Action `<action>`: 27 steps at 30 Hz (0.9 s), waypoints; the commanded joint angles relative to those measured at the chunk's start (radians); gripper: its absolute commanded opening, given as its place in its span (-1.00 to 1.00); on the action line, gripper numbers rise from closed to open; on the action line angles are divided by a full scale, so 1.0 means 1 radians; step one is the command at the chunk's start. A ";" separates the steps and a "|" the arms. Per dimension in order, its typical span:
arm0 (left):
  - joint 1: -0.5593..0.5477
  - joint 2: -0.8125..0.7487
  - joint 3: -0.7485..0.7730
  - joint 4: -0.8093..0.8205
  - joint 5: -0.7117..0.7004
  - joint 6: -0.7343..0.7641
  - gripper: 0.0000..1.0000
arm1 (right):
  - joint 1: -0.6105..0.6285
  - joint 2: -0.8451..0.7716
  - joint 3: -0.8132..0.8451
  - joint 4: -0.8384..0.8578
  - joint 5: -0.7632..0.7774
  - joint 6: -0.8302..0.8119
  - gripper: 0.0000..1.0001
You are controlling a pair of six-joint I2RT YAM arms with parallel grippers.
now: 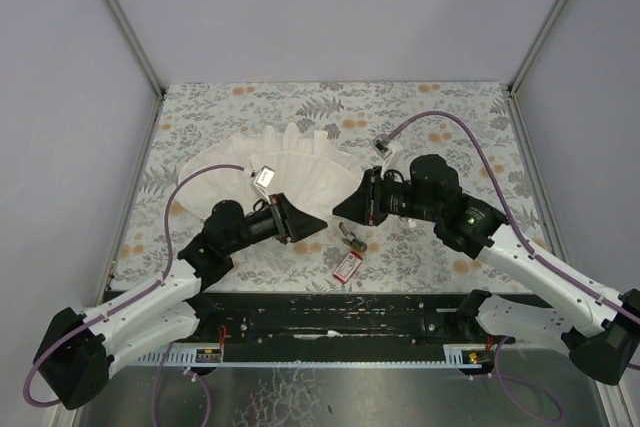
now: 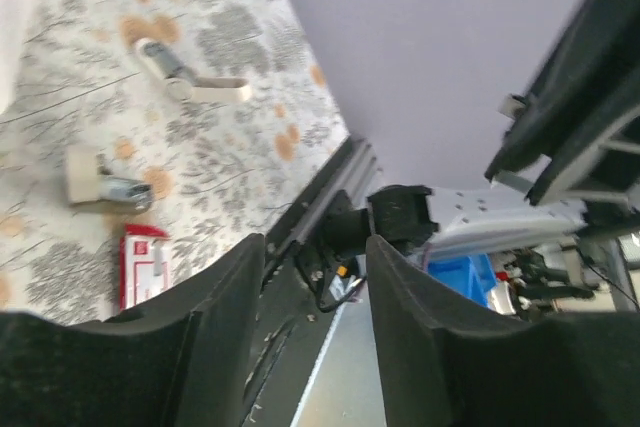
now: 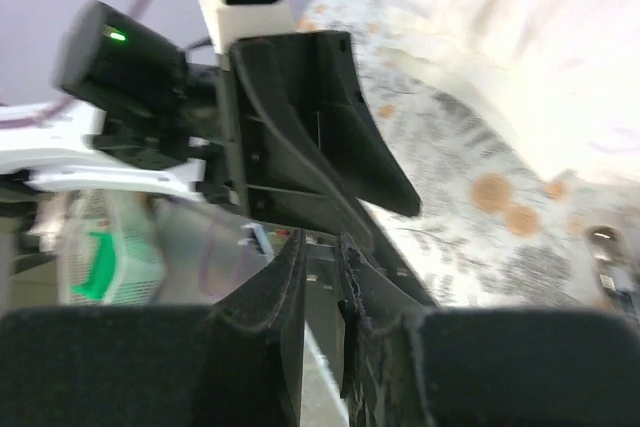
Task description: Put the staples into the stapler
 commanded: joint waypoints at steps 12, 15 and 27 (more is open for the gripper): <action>-0.015 0.425 0.290 -0.335 -0.115 0.368 0.21 | -0.004 0.083 -0.178 -0.205 0.383 -0.382 -0.66; -0.018 0.505 0.320 -0.320 -0.130 0.407 0.23 | -0.004 0.123 -0.203 -0.177 0.385 -0.388 -0.66; -0.018 0.694 0.376 -0.204 -0.044 0.504 0.12 | -0.004 0.240 -0.214 -0.106 0.385 -0.440 -0.66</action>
